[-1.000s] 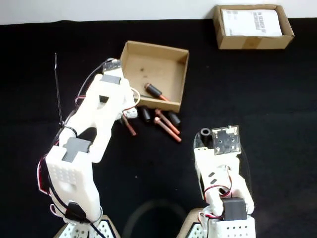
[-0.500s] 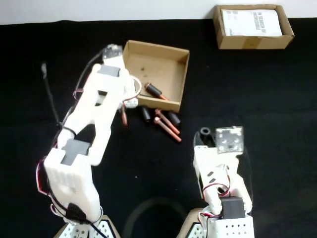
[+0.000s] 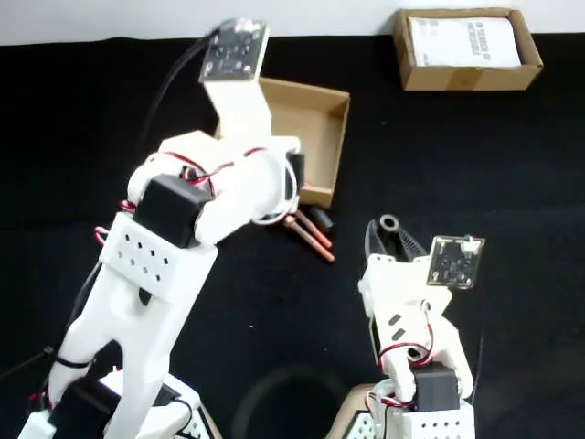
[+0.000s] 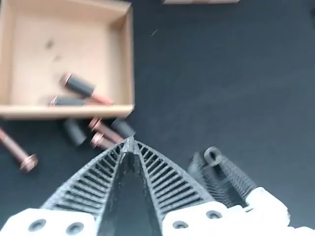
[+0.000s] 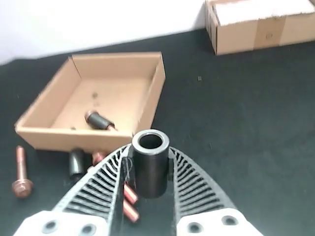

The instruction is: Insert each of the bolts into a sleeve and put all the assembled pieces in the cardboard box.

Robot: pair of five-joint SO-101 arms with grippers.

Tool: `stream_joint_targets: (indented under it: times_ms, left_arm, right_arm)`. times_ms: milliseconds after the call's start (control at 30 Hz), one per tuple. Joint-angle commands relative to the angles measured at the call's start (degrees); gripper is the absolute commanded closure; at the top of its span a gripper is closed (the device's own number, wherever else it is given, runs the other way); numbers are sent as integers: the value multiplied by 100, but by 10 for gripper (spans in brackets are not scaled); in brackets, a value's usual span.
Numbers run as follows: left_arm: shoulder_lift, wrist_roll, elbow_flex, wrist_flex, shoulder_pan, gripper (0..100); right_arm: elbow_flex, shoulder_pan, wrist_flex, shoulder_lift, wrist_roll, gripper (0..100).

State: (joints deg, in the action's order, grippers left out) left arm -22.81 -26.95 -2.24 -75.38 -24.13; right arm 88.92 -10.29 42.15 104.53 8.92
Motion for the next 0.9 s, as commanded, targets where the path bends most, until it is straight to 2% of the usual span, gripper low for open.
stream_joint_targets:
  times_ms: [0, 133, 200, 267, 367, 433, 667, 867]
  left_arm:
    - [-303, 598, 936, -18, 338, 991]
    - [-444, 1363, 2352, 123, 954, 986]
    - [-444, 2022, 2923, 651, 1349, 986]
    - [-444, 3226, 3292, 1354, 1824, 986]
    - [-435, 5477, 3618, 2549, 2440, 978]
    - [-435, 6400, 3785, 3121, 2571, 949]
    - [-435, 6699, 4040, 3262, 2369, 849]
    - [-435, 8826, 4716, 3305, 1824, 877]
  right_arm:
    - [-312, 4, 277, 48, -44, 992]
    - [-312, 4, 374, 48, -44, 992]
    - [-312, 4, 462, 48, -44, 992]
    - [-312, 4, 549, 48, -26, 992]
    - [-321, 13, 681, 48, -18, 992]
    - [-321, 22, 716, 48, -18, 992]
    - [-321, 40, 708, 48, -44, 992]
    - [-321, 40, 699, 48, -53, 992]
